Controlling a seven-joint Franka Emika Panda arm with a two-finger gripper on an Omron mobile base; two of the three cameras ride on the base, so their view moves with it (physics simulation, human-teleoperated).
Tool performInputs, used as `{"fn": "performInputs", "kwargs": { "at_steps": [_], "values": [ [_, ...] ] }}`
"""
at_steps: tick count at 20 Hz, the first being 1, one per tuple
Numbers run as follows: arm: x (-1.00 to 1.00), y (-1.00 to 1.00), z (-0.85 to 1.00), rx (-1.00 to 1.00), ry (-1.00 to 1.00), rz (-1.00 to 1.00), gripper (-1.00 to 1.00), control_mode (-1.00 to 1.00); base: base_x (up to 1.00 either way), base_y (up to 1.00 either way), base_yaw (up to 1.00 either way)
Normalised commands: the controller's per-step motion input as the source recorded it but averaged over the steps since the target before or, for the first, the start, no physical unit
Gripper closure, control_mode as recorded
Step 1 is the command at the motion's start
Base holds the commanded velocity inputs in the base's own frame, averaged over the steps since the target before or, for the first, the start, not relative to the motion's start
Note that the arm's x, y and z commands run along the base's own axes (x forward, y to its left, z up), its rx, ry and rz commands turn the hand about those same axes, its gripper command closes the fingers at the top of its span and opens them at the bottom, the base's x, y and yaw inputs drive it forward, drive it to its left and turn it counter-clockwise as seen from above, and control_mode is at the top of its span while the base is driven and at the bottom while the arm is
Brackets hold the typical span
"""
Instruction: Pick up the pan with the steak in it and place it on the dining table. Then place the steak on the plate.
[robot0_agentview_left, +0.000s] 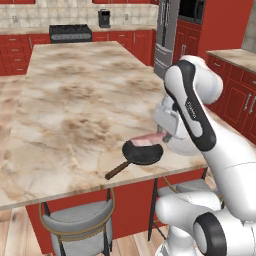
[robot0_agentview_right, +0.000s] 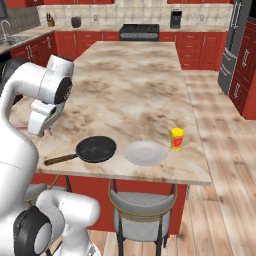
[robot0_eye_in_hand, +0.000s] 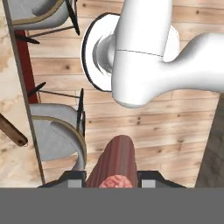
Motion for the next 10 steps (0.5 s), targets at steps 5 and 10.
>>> {"fn": "performInputs", "kwargs": {
  "at_steps": [5, 10],
  "values": [
    [0.00, -0.78, -0.18, -0.22, 0.00, 0.00, 1.00, -1.00, 0.00, 0.00, 0.00],
    [0.00, -0.82, -0.20, -0.16, -0.01, 0.02, 1.00, -1.00, 0.00, 0.00, 0.00]
  ]
}}
